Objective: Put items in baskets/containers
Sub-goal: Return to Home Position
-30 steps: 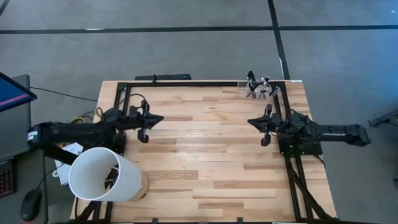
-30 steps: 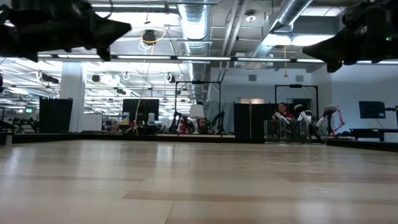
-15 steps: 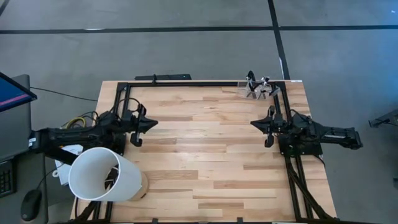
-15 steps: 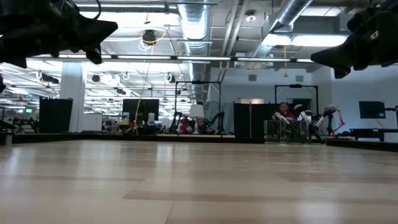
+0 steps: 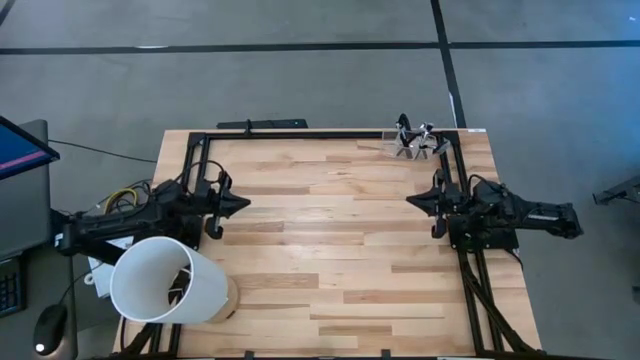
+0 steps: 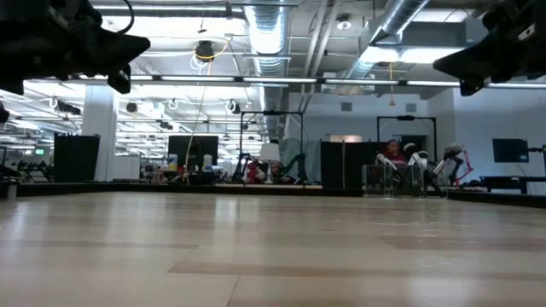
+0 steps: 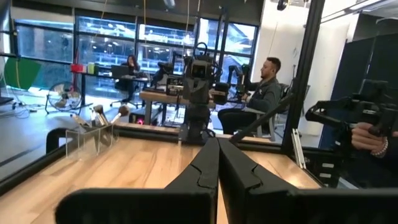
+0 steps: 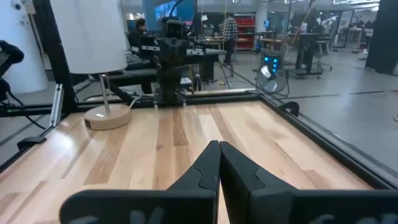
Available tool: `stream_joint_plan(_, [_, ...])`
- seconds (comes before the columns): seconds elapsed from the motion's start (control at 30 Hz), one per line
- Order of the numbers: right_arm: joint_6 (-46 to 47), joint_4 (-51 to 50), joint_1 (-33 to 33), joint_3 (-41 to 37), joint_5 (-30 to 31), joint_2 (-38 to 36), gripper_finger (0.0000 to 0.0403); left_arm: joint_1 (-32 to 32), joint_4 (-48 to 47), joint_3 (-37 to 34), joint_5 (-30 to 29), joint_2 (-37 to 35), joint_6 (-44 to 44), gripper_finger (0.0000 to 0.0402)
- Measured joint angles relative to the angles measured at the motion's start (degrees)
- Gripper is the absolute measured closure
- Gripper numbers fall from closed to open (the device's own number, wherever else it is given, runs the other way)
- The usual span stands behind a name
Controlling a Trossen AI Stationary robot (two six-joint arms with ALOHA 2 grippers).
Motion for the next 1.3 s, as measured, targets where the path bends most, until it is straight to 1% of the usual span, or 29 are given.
stream_joint_plan(0.13, [0.26, 0.65, 0.58, 0.00, -0.08, 0.00, 0.0403, -0.31, -2.46, 0.00, -0.02, -3.23, 0.16, 0.0398])
stream_joint_plan(0.23, [0.28, 3.22, 1.31, -1.53, -0.28, 0.00, 0.0403, -0.31, -3.35, 0.00, -0.02, -4.72, 0.38, 0.0398])
stream_joint_plan(0.47, [-0.63, 16.29, 1.56, -8.91, -0.04, 0.00, 0.0403, -0.31, -5.14, 0.02, -0.24, -4.87, 0.62, 0.0398])
stream_joint_plan(0.53, [-1.02, 17.93, 1.29, -8.98, -0.41, 0.01, 0.0403, -0.40, -5.43, 0.02, -0.24, -4.87, 0.63, 0.0398])
stream_joint_plan(0.83, [-0.62, 18.02, 1.77, -9.01, -0.45, 0.02, 0.0403, -3.96, -8.01, 0.02, -0.24, -4.83, 3.27, 0.0398])
stream_joint_plan(1.13, [-0.60, 15.58, 1.75, -9.05, -0.42, 0.02, 0.0403, -3.96, -7.87, 0.02, -0.56, -5.01, 3.34, 0.0398])
stream_joint_plan(1.3, [-0.58, 14.32, 1.75, -9.07, -0.42, 0.02, 0.0403, -4.01, -7.74, 0.02, -4.20, -4.96, 4.02, 0.0398])
